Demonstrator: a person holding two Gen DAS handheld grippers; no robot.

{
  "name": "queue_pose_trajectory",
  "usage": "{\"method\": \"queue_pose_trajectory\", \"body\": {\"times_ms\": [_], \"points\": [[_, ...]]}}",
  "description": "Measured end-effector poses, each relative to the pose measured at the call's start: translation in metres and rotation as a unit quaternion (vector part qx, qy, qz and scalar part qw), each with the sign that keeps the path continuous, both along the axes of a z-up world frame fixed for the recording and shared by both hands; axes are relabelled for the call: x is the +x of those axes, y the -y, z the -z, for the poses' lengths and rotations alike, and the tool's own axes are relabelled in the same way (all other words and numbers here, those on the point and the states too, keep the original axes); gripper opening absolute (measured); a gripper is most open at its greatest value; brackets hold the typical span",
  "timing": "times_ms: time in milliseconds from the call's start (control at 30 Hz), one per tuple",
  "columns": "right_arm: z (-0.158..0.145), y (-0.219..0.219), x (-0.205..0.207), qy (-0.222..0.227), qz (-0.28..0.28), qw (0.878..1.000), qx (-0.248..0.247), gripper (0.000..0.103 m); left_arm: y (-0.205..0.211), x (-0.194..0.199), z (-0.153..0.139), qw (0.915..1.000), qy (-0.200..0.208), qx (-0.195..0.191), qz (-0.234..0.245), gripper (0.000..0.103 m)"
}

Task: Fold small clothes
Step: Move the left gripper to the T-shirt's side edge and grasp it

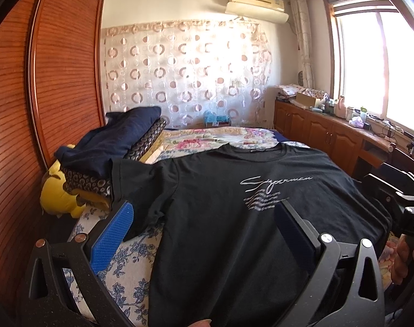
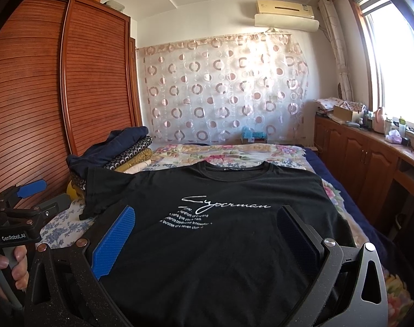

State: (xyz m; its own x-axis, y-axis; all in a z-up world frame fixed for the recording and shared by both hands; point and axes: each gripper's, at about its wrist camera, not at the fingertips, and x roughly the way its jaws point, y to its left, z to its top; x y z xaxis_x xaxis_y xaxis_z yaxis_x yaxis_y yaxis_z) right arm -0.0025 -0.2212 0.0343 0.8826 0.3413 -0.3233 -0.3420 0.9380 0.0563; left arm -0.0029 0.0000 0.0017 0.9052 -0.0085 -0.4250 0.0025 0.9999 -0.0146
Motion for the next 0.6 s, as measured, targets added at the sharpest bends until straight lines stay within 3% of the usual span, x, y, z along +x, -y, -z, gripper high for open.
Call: {"method": "queue_pose_trajectory", "body": {"times_ms": [600], "points": [[0.028,-0.03,0.059,-0.017,-0.057,0.997,-0.042,0.103,-0.089,0.038,0.043,0.9963,-0.058,-0.007,-0.063,0.103]]}}
